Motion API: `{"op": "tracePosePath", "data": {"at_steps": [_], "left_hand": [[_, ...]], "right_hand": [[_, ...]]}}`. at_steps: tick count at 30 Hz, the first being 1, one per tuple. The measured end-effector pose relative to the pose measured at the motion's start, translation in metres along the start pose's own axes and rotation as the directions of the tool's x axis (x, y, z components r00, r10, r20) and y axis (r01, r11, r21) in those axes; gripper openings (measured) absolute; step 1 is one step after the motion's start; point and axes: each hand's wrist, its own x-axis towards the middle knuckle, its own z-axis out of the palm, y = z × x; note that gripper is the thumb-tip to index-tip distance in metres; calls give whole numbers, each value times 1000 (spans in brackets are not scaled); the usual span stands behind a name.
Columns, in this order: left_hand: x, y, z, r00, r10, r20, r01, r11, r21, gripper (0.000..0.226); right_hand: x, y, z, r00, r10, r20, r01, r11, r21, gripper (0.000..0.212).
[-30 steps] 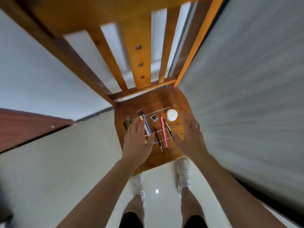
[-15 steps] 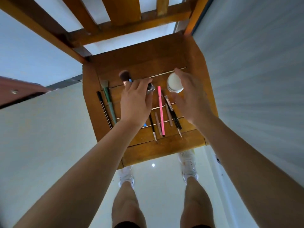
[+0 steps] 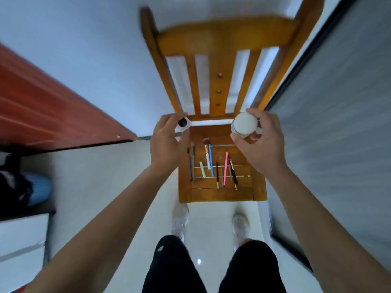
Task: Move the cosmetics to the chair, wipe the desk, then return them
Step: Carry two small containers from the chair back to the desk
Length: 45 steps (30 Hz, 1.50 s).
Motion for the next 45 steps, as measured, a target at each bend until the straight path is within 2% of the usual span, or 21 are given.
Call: {"op": "tracePosePath", "data": {"at_steps": [4, 8, 11, 14, 18, 21, 27, 31, 34, 37, 41, 45], "left_hand": [[-8, 56, -114, 960, 79, -268, -86, 996, -12, 37], [-58, 74, -217, 870, 85, -487, -13, 989, 148, 39], [-124, 68, -285, 762, 59, -645, 130, 961, 242, 39], [-194, 53, -342, 683, 37, -729, 275, 912, 304, 39], [-296, 12, -414, 553, -49, -832, 441, 864, 242, 40], [-378, -29, -461, 447, -109, -888, 550, 817, 176, 41], [-536, -99, -540, 282, -175, -943, 729, 678, 92, 40], [-613, -136, -589, 173, -227, -958, 790, 613, -3, 39], [-642, -168, -616, 129, -247, -960, 804, 593, -44, 41], [-653, -208, -639, 96, -276, -956, 807, 584, -88, 41], [-647, -272, -671, 66, -322, -945, 794, 590, -146, 40], [-633, -335, -716, 21, -354, -935, 814, 550, -190, 39]], "right_hand": [[20, -107, -35, 975, -220, 33, 217, 974, 61, 64], [27, -213, -28, 891, -442, 105, 411, 882, 230, 61], [0, -292, 0, 766, -615, 188, 540, 774, 331, 64], [-50, -358, 35, 618, -754, 220, 633, 644, 430, 64], [-149, -430, 97, 411, -865, 289, 681, 502, 533, 64], [-235, -474, 153, 265, -895, 358, 665, 439, 605, 65], [-410, -548, 272, 145, -881, 450, 497, 458, 737, 67], [-510, -587, 323, 38, -879, 476, 466, 437, 769, 69], [-554, -608, 353, -48, -881, 470, 488, 390, 781, 69], [-574, -627, 391, -91, -868, 489, 509, 381, 772, 69], [-587, -656, 461, -100, -840, 533, 499, 421, 757, 69], [-594, -697, 535, -118, -835, 537, 491, 421, 763, 69]]}}
